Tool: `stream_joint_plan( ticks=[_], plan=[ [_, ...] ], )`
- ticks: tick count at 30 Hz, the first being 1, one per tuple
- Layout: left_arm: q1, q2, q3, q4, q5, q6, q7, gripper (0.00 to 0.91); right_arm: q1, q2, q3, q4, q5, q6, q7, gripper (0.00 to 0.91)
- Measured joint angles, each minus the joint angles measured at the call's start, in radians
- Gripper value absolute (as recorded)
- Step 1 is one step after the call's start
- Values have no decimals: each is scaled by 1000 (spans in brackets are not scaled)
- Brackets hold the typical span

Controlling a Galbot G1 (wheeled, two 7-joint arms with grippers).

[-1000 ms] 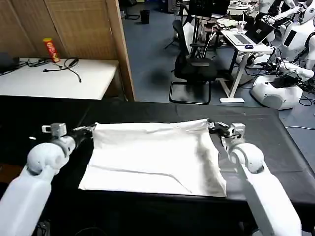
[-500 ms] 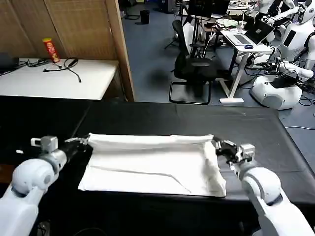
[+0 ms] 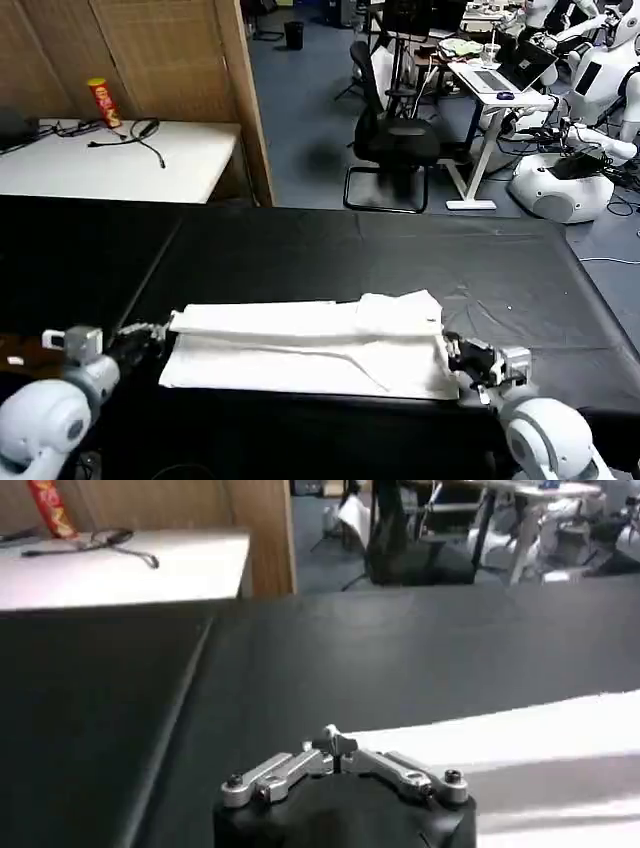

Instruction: Fold and organize the clothes.

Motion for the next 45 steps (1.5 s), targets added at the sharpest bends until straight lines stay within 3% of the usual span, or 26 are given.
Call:
stream_joint_plan(
  ticks=[1, 10, 13, 18, 28, 36, 37, 38, 39, 40, 41, 42, 43, 44, 45],
  plan=[
    [10, -4, 0, -4, 12, 3, 0, 878, -6, 0, 3, 6, 2, -2, -3, 878],
    [50, -30, -17, -32, 65, 3, 9, 878, -50, -5, 72, 91, 67, -22, 0, 878],
    [43, -36, -25, -46, 68, 3, 18, 878, -29, 7, 78, 89, 52, 16, -4, 878],
    [-10, -65, -29, -38, 61, 3, 40, 878, 80, 50, 42, 6, -16, 75, 2, 878],
    [-238, -140, 67, 173, 6, 3, 28, 878, 304, 138, -74, -219, -70, 78, 18, 878],
    [-305, -156, 93, 290, -5, 3, 32, 878, 360, 183, -101, -297, -82, 85, 31, 878],
    [-310, -159, 97, 304, -5, 3, 33, 858, 360, 187, -101, -299, -82, 85, 33, 878],
    [-314, -161, 99, 315, -5, 3, 33, 751, 360, 190, -100, -302, -83, 85, 34, 878],
    [-318, -164, 101, 324, -5, 3, 33, 605, 360, 195, -99, -304, -83, 85, 35, 761],
    [-323, -169, 104, 334, -5, 3, 33, 429, 359, 198, -98, -306, -84, 85, 37, 731],
    [-328, -172, 106, 342, -5, 0, 33, 332, 359, 202, -98, -310, -85, 85, 37, 692],
    [-332, -176, 107, 348, -5, -5, 33, 166, 359, 207, -98, -314, -87, 87, 37, 624],
    [-335, -180, 107, 355, -4, -8, 31, 146, 359, 211, -97, -317, -88, 89, 37, 507],
    [-337, -182, 108, 358, -4, -11, 31, 127, 360, 215, -97, -322, -89, 91, 36, 458],
    [-337, -183, 108, 359, -4, -13, 30, 78, 361, 218, -96, -327, -90, 93, 34, 332]
  ],
)
